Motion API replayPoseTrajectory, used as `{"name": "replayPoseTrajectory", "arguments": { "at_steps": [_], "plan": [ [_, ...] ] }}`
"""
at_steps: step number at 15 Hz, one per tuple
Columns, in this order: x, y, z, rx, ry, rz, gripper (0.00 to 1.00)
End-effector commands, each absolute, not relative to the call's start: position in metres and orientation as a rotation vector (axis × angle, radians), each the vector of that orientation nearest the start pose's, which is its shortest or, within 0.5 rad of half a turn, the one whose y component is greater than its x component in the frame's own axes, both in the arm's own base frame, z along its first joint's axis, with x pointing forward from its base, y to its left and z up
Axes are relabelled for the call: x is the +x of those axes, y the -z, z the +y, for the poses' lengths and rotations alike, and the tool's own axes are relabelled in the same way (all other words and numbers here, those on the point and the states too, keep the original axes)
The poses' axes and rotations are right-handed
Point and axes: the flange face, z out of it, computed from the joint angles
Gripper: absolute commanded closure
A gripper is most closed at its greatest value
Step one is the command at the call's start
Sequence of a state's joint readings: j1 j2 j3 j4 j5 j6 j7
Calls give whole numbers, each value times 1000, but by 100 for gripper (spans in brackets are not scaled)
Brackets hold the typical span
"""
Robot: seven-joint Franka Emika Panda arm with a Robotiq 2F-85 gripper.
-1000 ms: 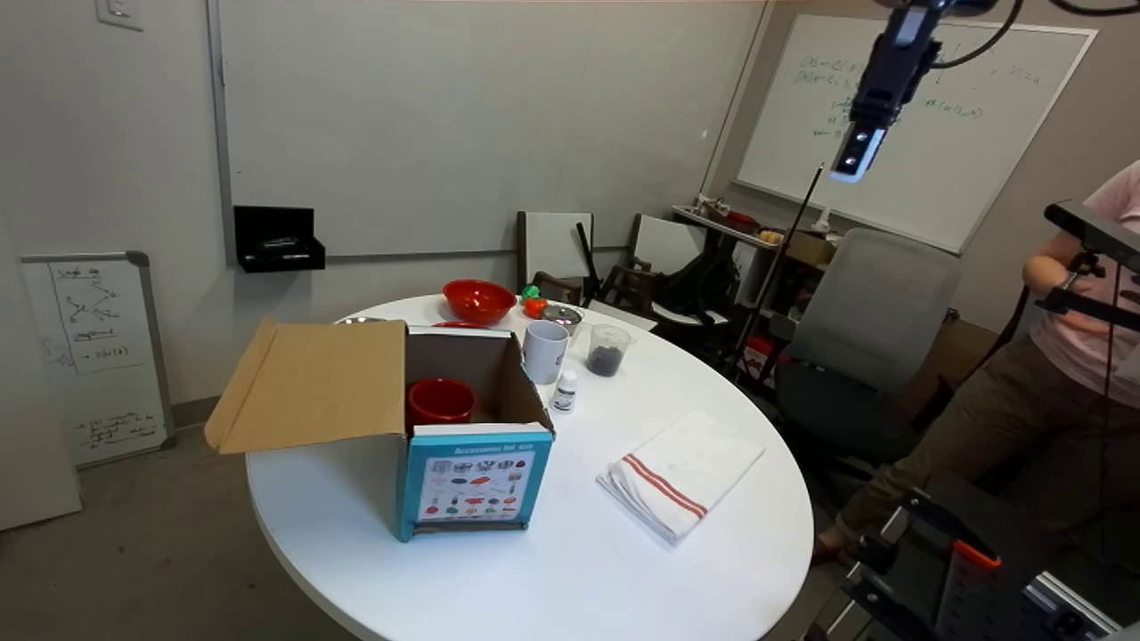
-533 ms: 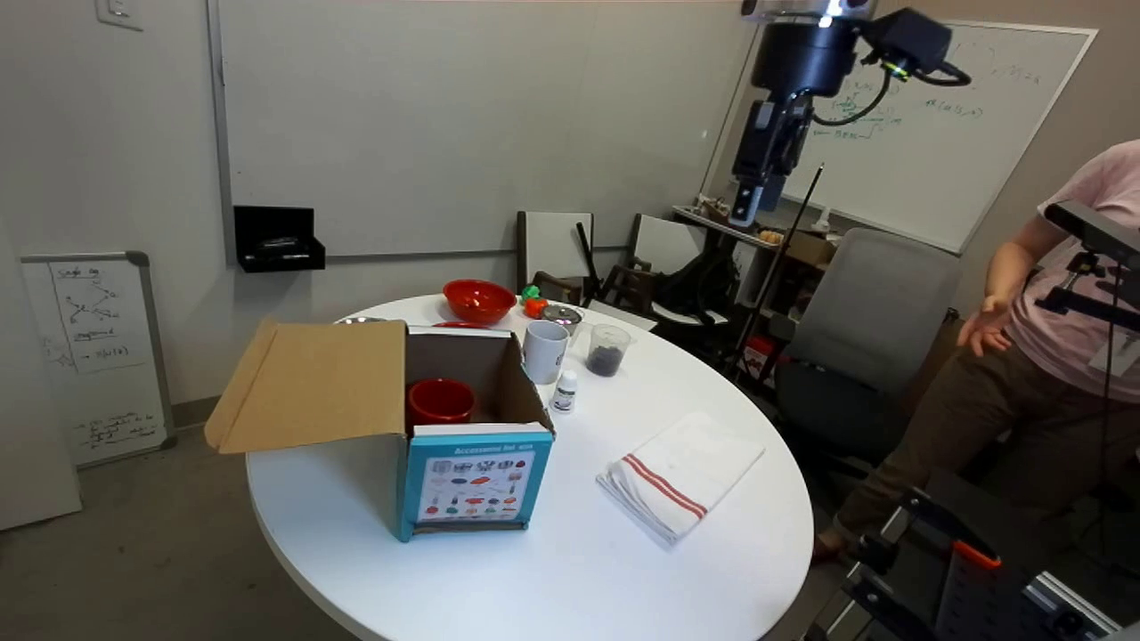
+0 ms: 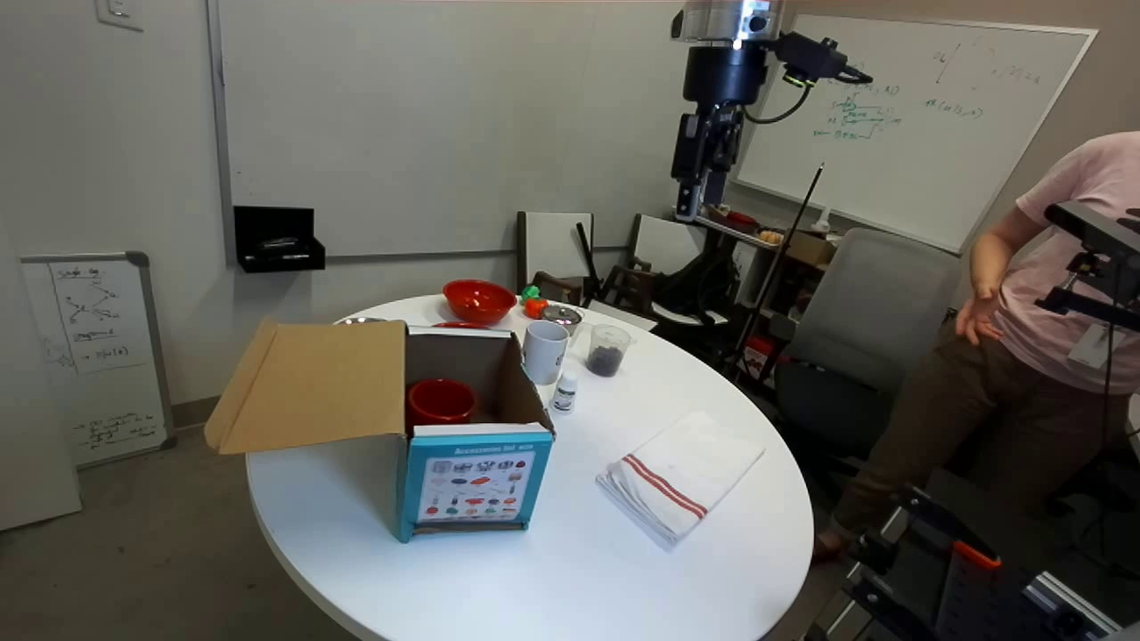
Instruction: Place the white shaker inside the blue box
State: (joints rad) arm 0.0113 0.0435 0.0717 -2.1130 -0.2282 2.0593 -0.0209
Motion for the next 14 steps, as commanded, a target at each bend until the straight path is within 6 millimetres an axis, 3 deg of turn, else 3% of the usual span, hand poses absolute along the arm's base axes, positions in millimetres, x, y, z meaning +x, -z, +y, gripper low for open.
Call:
{"name": "replayPoseTrajectory", "arguments": {
  "at_steps": [1, 5, 9, 14],
  "plan": [
    [539, -389, 33, -3314, -152, -368, 0],
    [544, -385, 32, -3297, -171, -348, 0],
    [566, -373, 20, -3239, -65, -237, 0],
    [609, -353, -5, -3253, 110, -148, 0]
  ]
}}
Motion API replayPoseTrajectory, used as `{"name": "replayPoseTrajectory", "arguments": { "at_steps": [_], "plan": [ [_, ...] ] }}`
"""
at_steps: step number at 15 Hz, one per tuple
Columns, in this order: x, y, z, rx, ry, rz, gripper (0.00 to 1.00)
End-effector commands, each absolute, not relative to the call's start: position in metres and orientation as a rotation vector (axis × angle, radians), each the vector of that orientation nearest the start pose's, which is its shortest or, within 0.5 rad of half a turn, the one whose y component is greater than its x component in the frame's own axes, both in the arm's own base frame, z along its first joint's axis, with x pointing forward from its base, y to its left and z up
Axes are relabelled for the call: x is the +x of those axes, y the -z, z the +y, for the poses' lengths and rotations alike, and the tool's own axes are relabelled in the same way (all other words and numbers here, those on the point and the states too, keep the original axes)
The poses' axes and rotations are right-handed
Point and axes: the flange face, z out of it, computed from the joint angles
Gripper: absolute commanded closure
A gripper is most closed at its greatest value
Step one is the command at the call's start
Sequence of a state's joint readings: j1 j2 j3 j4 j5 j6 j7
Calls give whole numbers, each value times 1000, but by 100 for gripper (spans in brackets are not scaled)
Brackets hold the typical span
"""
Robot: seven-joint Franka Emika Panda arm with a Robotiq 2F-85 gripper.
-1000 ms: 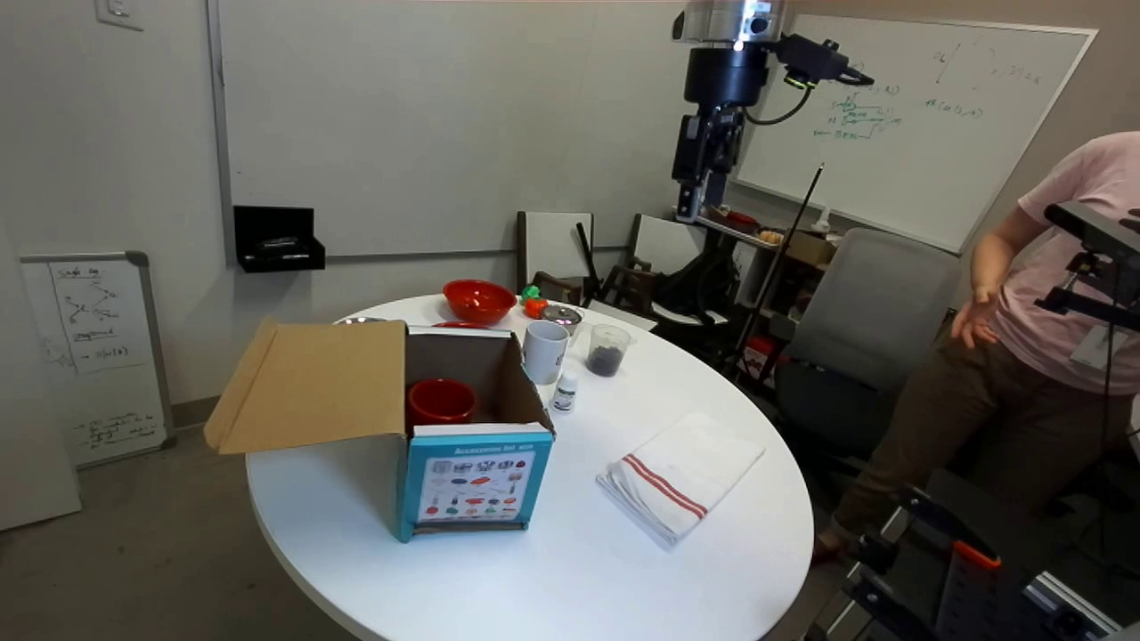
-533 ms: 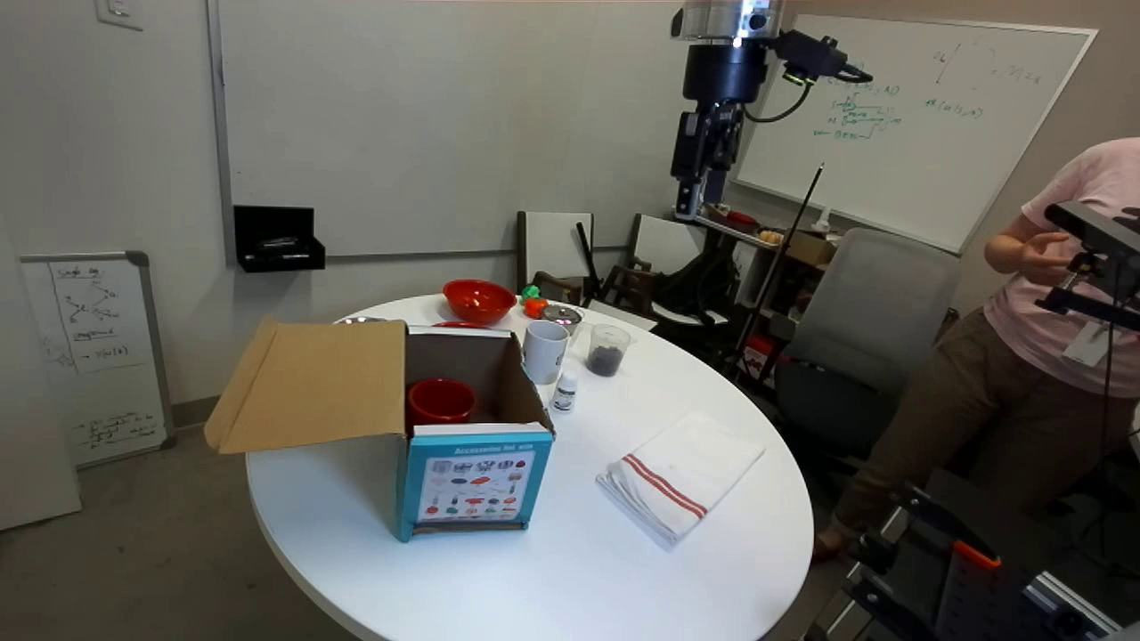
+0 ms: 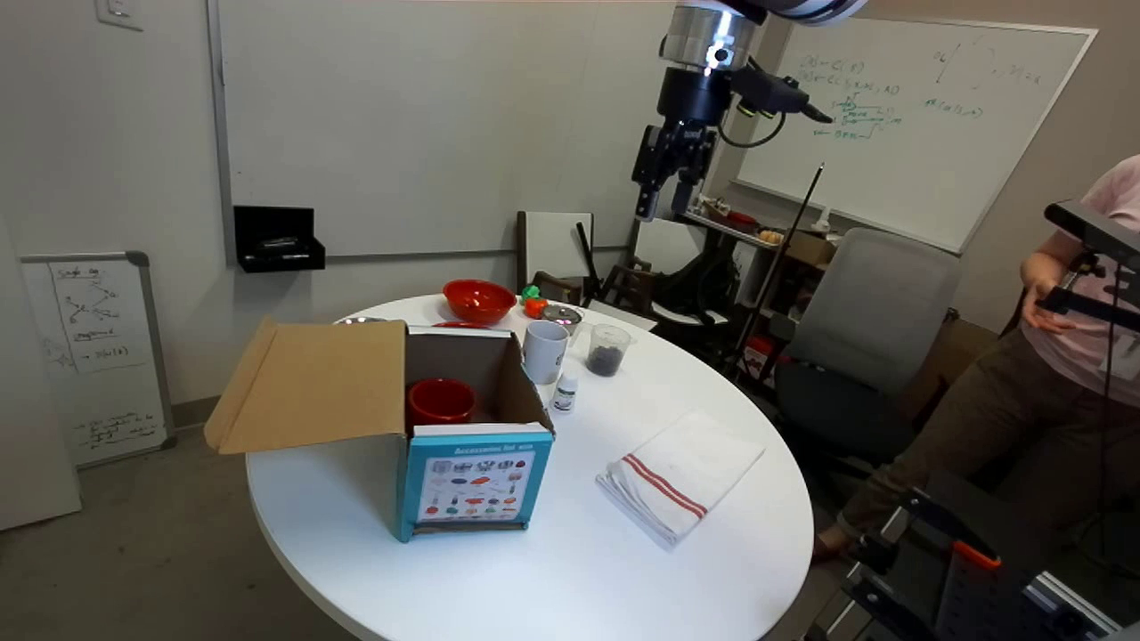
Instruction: Place the white shaker inside the blue box
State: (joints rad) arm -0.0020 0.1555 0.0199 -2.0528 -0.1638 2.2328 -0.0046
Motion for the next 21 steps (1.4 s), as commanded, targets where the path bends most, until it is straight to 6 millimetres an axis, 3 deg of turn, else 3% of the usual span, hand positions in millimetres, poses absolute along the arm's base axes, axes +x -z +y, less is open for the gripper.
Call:
{"name": "replayPoseTrajectory", "arguments": {
  "at_steps": [1, 6, 11, 21],
  "plan": [
    [617, -346, -7, -3257, 122, -144, 0],
    [656, -296, -12, -3245, 75, -235, 0],
    [680, -249, -23, -3207, -13, -249, 0],
    [686, -169, -38, -3107, -164, -226, 0]
  ]
}}
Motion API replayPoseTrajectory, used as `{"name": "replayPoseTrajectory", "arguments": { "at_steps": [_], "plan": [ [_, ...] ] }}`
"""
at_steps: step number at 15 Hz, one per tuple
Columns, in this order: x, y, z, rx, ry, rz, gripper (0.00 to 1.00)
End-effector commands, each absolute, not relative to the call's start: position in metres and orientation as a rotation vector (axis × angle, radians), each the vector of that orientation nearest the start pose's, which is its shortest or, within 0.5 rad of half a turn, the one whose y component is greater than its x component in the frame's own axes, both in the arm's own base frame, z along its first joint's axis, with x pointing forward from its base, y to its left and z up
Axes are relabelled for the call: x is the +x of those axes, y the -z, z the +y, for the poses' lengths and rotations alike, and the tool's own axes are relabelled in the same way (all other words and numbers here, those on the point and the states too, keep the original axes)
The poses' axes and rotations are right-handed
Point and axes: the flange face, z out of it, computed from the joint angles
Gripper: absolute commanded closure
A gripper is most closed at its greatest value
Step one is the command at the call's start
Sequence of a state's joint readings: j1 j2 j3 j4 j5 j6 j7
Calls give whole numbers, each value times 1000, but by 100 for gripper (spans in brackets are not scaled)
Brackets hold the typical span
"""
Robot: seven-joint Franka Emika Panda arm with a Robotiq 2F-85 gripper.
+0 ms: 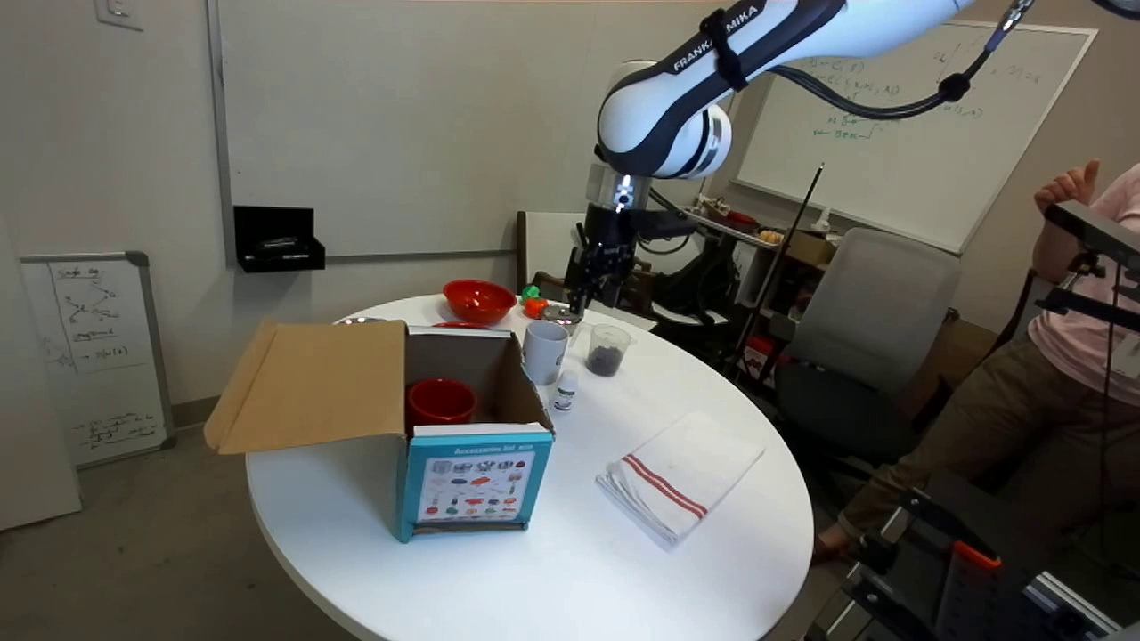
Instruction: Place the white shaker inside the blue box
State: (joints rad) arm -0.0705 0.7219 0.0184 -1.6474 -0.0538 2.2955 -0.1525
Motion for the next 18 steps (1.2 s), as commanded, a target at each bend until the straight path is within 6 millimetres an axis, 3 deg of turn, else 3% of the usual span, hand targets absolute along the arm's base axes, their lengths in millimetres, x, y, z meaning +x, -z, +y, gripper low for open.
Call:
{"name": "replayPoseTrajectory", "arguments": {
  "at_steps": [1, 4, 10, 11, 12, 15, 18],
  "plan": [
    [687, -163, -38, -3103, -179, -225, 0],
    [689, -144, -37, -3110, -232, -222, 0],
    [698, -129, -40, -3156, -222, -143, 0],
    [697, -129, -41, -3166, -263, -85, 0],
    [690, -130, -42, -3141, -233, -153, 0],
    [690, -129, -42, -3143, -238, -145, 0],
    [676, -130, -29, -3190, -153, -194, 0]
  ]
}}
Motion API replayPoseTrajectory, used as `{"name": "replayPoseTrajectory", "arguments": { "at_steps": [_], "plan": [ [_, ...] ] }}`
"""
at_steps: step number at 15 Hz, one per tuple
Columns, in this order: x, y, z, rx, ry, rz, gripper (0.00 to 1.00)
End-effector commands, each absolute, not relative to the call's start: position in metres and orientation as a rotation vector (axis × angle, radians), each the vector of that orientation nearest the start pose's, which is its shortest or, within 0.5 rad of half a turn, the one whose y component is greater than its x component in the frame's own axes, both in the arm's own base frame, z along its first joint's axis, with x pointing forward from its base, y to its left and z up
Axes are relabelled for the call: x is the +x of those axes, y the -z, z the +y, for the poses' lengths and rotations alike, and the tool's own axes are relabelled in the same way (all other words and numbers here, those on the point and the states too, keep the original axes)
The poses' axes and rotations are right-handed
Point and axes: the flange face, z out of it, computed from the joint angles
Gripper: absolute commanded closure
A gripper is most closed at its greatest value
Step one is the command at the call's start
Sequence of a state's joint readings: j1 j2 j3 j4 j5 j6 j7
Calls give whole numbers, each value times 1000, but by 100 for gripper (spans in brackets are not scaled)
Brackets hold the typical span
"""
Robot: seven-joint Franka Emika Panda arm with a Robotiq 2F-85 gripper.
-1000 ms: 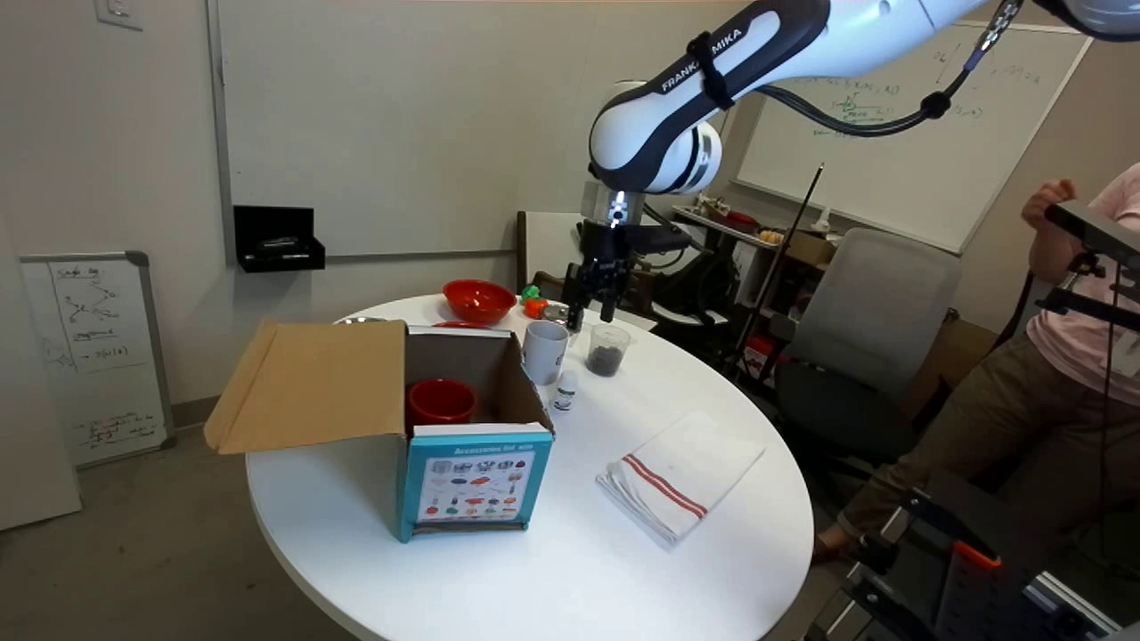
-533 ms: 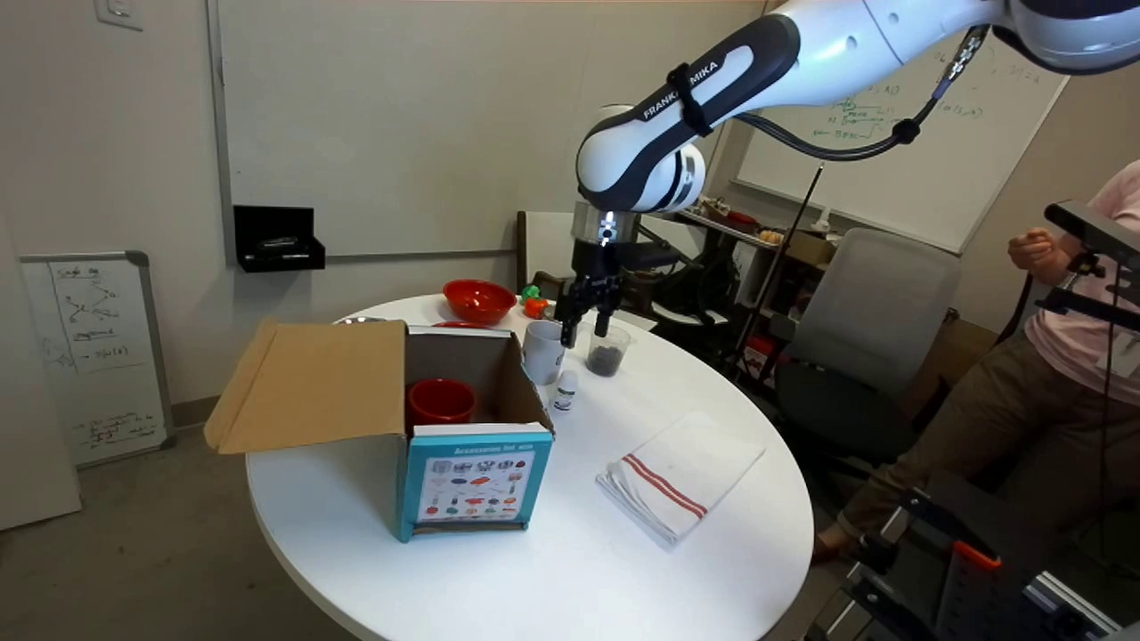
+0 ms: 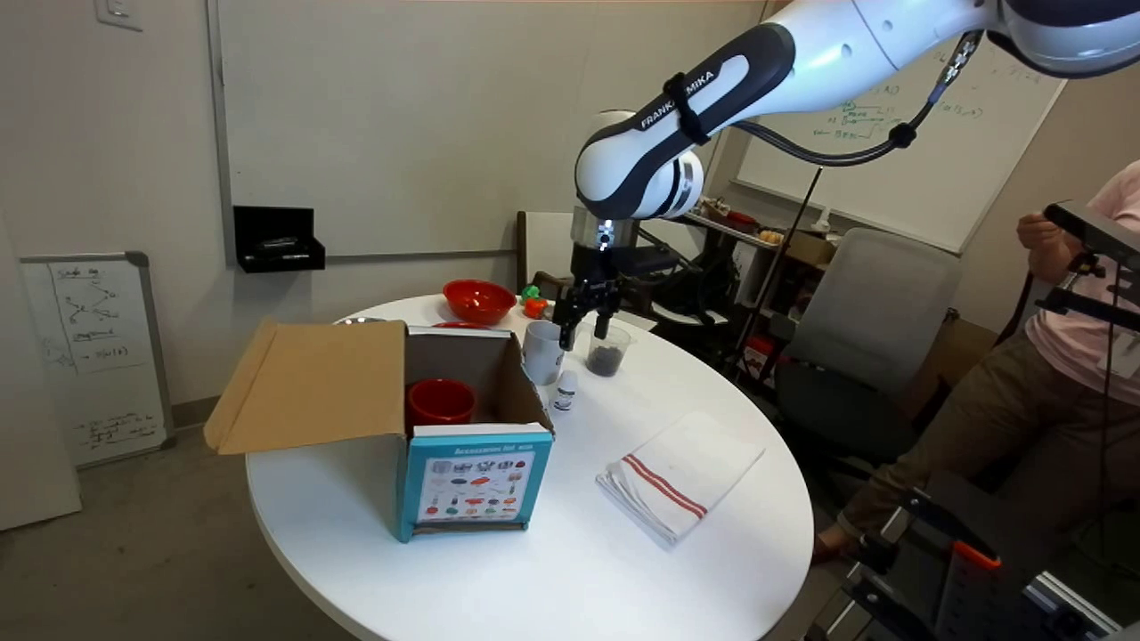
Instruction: Place the white shaker inside the blue box
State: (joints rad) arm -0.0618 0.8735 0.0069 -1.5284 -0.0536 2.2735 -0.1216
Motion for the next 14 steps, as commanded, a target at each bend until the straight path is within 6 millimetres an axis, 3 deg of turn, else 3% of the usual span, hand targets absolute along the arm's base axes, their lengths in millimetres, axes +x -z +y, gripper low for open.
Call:
{"name": "replayPoseTrajectory", "arguments": {
  "at_steps": [1, 5, 10, 14],
  "plan": [
    [677, -126, -25, -3201, -135, -198, 0],
    [676, -112, -23, -3247, -98, -179, 0],
    [685, -108, -54, -3270, -100, -102, 0],
    [679, -93, -68, -3254, -134, -71, 0]
  ]
}}
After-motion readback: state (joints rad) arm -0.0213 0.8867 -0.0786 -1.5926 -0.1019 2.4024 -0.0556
